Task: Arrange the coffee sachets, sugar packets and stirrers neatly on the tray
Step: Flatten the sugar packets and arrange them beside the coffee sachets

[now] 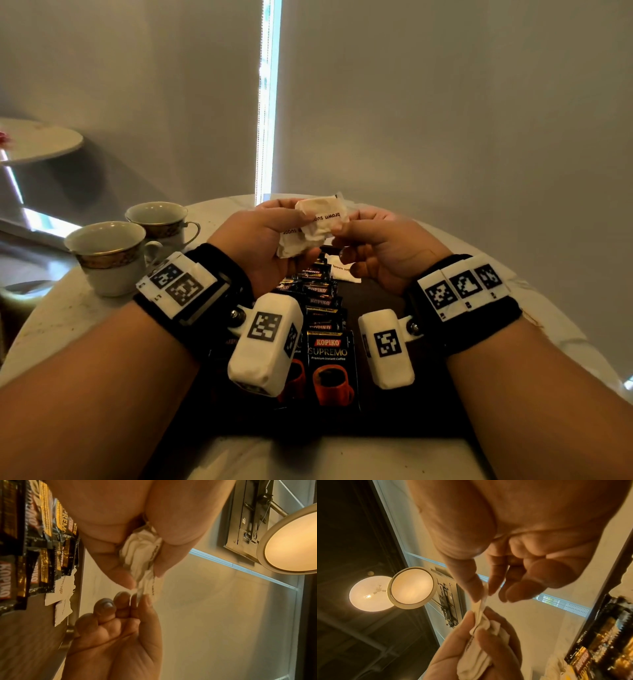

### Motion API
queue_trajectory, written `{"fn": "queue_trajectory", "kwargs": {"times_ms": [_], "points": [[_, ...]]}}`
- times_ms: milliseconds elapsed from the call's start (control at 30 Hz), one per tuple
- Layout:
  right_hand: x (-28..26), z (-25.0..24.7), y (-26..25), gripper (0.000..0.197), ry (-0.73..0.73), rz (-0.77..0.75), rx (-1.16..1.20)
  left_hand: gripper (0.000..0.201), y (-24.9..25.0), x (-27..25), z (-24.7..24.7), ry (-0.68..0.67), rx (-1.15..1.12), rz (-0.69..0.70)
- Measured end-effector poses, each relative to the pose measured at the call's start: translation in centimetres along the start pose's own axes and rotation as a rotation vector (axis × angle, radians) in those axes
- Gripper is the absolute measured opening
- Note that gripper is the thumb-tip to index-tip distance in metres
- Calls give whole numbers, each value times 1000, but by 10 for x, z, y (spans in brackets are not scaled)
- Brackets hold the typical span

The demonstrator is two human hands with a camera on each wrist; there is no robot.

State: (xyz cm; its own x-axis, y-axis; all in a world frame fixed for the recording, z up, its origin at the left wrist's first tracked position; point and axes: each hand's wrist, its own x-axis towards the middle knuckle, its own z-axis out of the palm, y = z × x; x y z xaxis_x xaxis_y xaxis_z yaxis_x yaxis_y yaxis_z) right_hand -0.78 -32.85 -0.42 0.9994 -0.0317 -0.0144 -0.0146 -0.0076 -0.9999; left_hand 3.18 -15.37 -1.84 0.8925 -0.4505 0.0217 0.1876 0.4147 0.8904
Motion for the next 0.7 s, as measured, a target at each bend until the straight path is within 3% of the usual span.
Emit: {"fn": "queue_trajectory", "kwargs": {"times_ms": [233,367,567,700], "points": [[-4,-7,0,10,25,-35,200,21,2,-3,2,19,12,-34],[-2,-12,1,20,94,-106,401,31,1,-2,1,25,8,-43],[-6,1,3,12,36,-133,324,21,-1,-5,2,-26,9,-64],[-8,9,5,33,-25,-142,365,20,-1,-5,2,-105,63,-40]]}}
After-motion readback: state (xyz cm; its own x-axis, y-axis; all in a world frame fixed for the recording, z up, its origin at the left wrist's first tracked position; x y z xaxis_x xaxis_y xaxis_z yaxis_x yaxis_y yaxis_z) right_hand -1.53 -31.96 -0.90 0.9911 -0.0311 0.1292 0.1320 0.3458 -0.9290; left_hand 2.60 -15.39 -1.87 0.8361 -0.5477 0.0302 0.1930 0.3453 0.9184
